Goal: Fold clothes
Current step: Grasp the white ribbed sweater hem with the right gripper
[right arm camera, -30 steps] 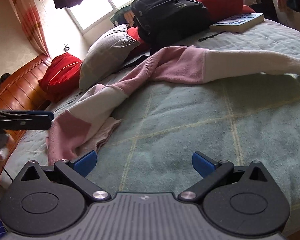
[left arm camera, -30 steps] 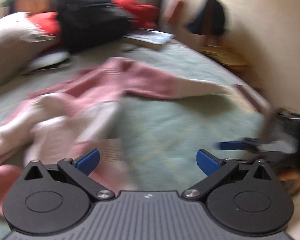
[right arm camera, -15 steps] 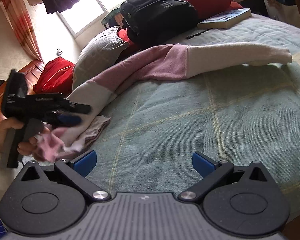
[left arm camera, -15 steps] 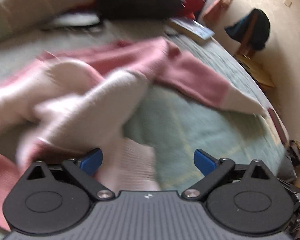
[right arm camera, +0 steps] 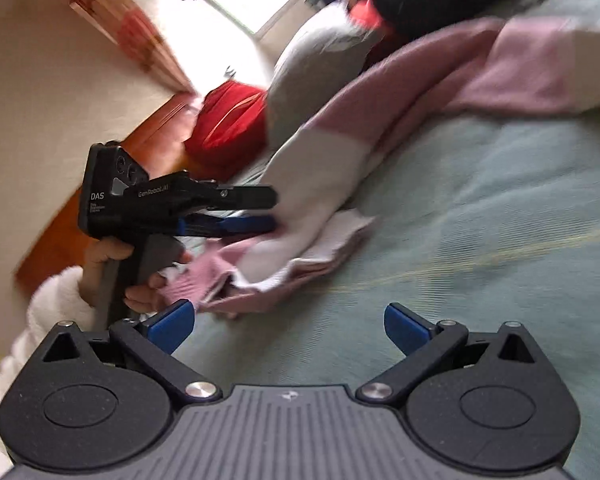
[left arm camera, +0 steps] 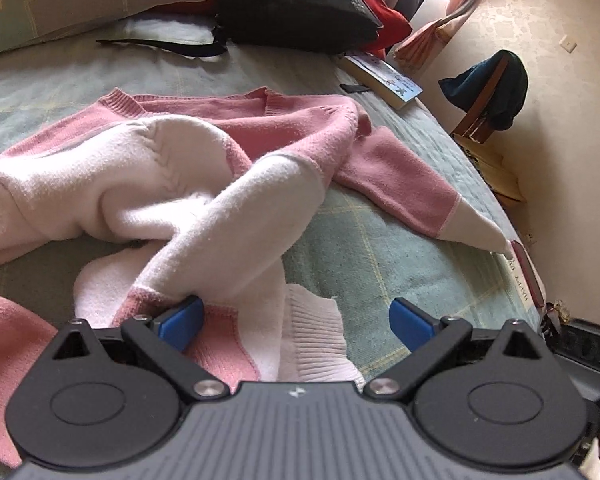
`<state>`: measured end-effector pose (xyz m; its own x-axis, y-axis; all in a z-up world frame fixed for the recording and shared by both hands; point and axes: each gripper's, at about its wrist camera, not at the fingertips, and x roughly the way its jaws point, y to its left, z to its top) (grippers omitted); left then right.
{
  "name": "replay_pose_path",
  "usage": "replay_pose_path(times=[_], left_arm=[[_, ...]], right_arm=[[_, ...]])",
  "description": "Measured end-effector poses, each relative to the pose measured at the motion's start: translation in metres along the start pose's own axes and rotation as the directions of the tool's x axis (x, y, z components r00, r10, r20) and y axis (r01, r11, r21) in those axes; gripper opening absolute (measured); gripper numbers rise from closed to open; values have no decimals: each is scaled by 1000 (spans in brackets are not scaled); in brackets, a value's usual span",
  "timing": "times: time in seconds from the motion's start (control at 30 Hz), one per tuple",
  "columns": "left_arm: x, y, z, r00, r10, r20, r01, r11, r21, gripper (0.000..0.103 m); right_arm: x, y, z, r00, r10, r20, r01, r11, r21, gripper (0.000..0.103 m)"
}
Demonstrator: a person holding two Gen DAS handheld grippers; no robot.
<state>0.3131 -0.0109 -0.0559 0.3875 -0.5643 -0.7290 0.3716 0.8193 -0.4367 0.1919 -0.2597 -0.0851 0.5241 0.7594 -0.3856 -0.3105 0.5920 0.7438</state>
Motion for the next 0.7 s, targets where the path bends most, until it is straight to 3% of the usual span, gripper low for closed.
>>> replay_pose_path(times=[0.17,0.33,0.43,0.5,0.57,0.63,0.7], left_arm=[[0,7,-1,1000,-22,2,22,1000,-7,99],[1,15,0,999,-46,5,47,999,-19,99],[0,23,0,997,-72,15,73,996,-46,99],[-1,27,0,996,-90,21,91,994,-64,99],[-2,31,0,994,-105,28,107,991,-81,99],[-3,31,0,993,-110,33,113,990,-86,99],[-4,29,-1,994,-106,40,109,990,-88,99]], right_arm=[[43,-15,17,996,75,-44,-72,994,79,101],[67,-26,40,996,76,-38,-70,989,133,93],[82,-35,51,997,70,-41,-63,985,163,74],[91,-44,53,998,55,-35,-47,982,183,45],[93,-50,51,998,49,-29,-42,977,209,31],[93,-47,46,998,46,-35,-39,981,190,29],[93,-40,43,999,10,-45,-3,989,149,18]])
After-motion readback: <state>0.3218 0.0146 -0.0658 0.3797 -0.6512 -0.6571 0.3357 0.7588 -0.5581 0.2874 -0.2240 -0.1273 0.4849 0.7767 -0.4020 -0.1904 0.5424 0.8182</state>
